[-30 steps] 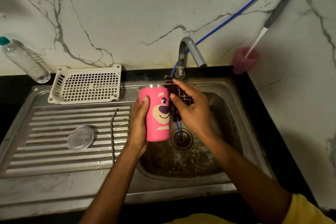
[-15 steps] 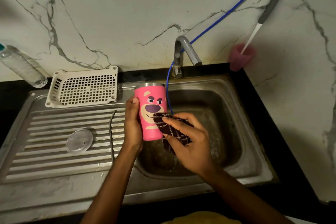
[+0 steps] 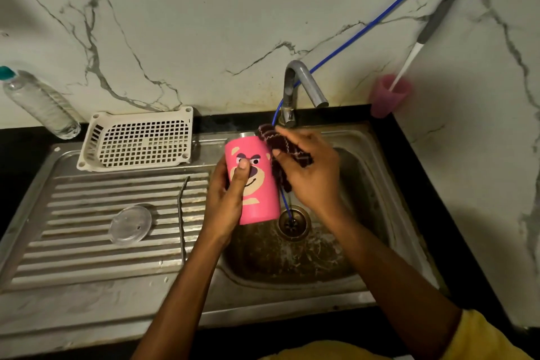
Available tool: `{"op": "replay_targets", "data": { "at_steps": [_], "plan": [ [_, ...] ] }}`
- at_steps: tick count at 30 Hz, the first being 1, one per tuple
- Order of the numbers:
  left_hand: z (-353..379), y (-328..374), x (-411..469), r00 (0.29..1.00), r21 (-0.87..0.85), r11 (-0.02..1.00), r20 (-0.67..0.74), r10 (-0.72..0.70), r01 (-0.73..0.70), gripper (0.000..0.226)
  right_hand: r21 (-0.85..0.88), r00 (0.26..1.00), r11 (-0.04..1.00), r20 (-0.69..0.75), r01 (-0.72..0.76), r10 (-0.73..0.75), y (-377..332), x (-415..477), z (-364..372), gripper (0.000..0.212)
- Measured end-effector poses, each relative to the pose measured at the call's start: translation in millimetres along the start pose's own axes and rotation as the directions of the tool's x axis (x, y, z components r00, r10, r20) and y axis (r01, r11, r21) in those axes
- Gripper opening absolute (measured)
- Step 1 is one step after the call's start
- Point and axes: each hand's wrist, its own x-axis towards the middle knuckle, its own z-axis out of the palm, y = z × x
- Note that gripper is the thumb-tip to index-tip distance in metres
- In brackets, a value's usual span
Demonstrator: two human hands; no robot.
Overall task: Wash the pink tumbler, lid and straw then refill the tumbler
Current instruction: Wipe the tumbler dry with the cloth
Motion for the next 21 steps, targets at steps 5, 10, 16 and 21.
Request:
{"op": "replay_targets", "data": {
  "at_steps": [5, 10, 16, 21],
  "plan": [
    [-1.0, -4.0, 5.0, 0.997, 0.011, 0.998, 0.027, 0.066, -0.066, 0.068, 0.070, 0.990, 0.988, 0.051, -0.138, 0.135, -1.3, 4.9, -0.4, 0.044],
    [-0.8, -1.7, 10.8, 0.995, -0.004, 0.995, 0.021, 0.102, -0.102, 0.047, 0.129, 0.988, 0.985, 0.114, -0.117, 0.102, -4.8, -44.8, 1.5, 0.046],
    [-7.5, -3.2, 3.5, 0.986, 0.172, 0.972, 0.057, 0.155, -0.163, 0.072, 0.249, 0.989, 0.961, 0.121, -0.118, 0.090, 4.2, -81.9, 1.0, 0.046],
    [-6.3, -10.2, 0.4, 0.991, 0.206, 0.970, 0.069, 0.115, -0.127, 0.075, 0.214, 0.990, 0.966, 0.052, -0.143, 0.135, 5.3, -50.3, 0.6, 0.047]
  ]
}}
